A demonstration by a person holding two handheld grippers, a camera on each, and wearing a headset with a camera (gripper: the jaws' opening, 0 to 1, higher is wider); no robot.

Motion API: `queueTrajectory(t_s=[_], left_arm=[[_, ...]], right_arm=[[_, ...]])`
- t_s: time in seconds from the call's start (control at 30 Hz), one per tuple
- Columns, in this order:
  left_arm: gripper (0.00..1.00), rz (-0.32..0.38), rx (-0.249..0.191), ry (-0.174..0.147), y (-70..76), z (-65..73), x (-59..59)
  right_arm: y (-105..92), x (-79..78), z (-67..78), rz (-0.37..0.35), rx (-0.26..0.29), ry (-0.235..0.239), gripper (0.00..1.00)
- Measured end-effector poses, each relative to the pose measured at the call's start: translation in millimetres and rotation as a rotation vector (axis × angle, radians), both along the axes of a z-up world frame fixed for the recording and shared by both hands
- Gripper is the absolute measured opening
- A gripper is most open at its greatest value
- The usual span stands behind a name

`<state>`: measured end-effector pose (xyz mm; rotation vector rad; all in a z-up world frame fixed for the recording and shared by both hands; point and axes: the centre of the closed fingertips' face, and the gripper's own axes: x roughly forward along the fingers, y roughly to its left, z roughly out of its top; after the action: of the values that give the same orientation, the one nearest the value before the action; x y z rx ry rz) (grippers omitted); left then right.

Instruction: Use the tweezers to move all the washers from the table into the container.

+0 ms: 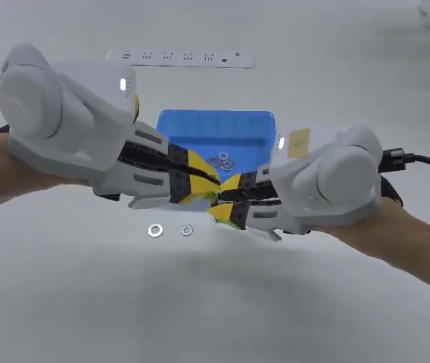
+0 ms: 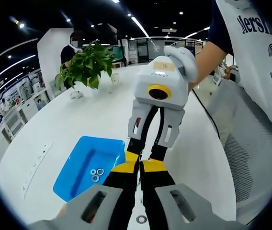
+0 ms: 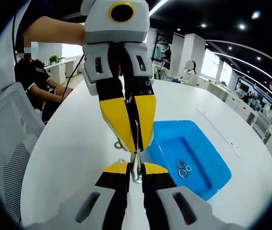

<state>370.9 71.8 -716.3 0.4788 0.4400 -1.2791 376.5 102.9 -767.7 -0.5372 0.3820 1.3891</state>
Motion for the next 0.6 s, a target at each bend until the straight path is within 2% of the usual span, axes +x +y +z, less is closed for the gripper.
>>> queueTrajectory(t_s=[0.1,0.2,0.47,0.5,0.57,0.6], left_arm=[[0.06,0.003,-0.001,0.006,0.1,-0.1,0.3],[0.06,0.011,-0.003,0.011,0.3,0.1,2.8],[0.06,0.025,-0.004,0.032,-1.6,0.0,8.9],[0.06,0.032,-0.008,0.045,-1.4,-0.5,9.3],[0.06,0.030,-0.005,0.042,-0.7,-1.0,10.9],[0.06,0.036,-0.008,0.056,-0.6,-1.3,11.2]], right_arm=[[0.0,-2.4,-0.2,0.004,0.002,0.014,0.14],[-0.4,-4.5,-0.6,0.015,-0.004,0.004,0.17],[-0.8,2.6,-4.7,0.005,-0.015,0.015,0.15],[-1.4,3.3,-4.7,0.000,-0.013,0.020,0.14],[-1.5,4.8,-3.6,-0.006,-0.008,0.020,0.13],[-1.5,5.5,-3.3,-0.009,-0.006,0.020,0.12]])
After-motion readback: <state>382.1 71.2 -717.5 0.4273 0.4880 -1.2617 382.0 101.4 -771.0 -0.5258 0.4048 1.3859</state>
